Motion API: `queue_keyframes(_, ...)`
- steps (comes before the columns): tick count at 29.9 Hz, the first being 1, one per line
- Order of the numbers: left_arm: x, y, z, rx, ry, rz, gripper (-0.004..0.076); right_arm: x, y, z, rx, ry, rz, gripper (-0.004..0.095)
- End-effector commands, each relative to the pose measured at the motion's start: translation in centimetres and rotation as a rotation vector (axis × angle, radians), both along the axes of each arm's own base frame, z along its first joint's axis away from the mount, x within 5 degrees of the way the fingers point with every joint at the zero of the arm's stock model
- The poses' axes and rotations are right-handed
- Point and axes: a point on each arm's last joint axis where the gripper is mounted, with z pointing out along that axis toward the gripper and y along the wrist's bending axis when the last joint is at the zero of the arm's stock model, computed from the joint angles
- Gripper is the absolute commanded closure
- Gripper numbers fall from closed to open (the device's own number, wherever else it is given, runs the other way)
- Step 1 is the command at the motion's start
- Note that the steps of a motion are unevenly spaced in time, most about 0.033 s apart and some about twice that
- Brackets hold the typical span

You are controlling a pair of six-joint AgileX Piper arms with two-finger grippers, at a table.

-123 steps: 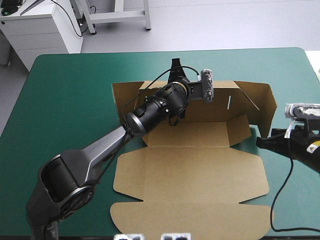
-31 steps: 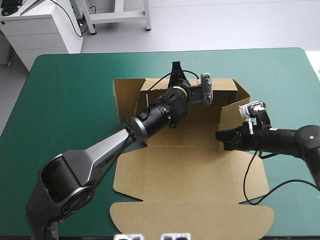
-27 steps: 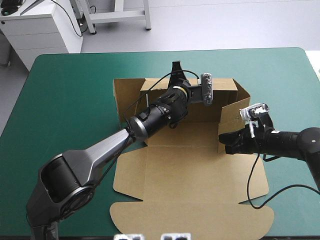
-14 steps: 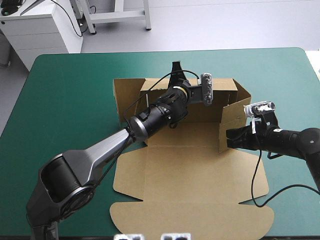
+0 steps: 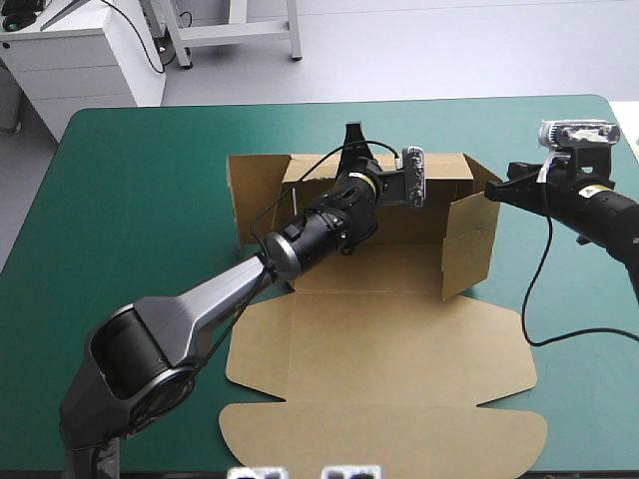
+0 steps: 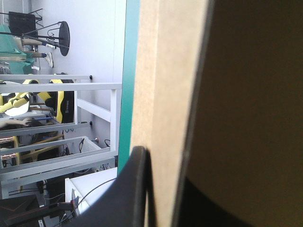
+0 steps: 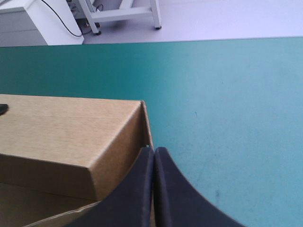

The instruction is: Fold the box

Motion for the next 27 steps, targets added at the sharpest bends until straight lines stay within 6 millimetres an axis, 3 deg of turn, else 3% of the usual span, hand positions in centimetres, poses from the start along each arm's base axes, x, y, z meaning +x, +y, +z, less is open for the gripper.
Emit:
queue_keyframes(1, -1.5, -0.2, -0.2, -0.088, 0.146, 0.064, 0.0732, 1.7, -0.5, 0.0, 0.025, -0.016, -0.054, 0.0922)
queue_keyframes(5, -1.5, 0.0, -0.3, -0.077, 0.155, 0.077, 0.0732, 3.7, -0.5, -2.7, 0.049, 0.094, -0.047, 0.0922)
queue_keyframes(8, -1.4, 0.0, -0.3, -0.067, 0.143, 0.077, 0.0732, 3.9, -0.3, -3.8, 0.046, 0.162, -0.011, 0.0922)
queue_keyframes(15, -1.3, 0.1, -0.2, -0.054, 0.127, 0.075, 0.0732, 3.0, 0.2, -4.2, 0.004, 0.224, 0.079, 0.0922)
queue_keyframes(27, -0.6, 0.9, 0.9, -0.027, 0.003, 0.134, 0.0732, 1.6, 0.5, -6.8, -0.004, 0.27, 0.115, 0.0922)
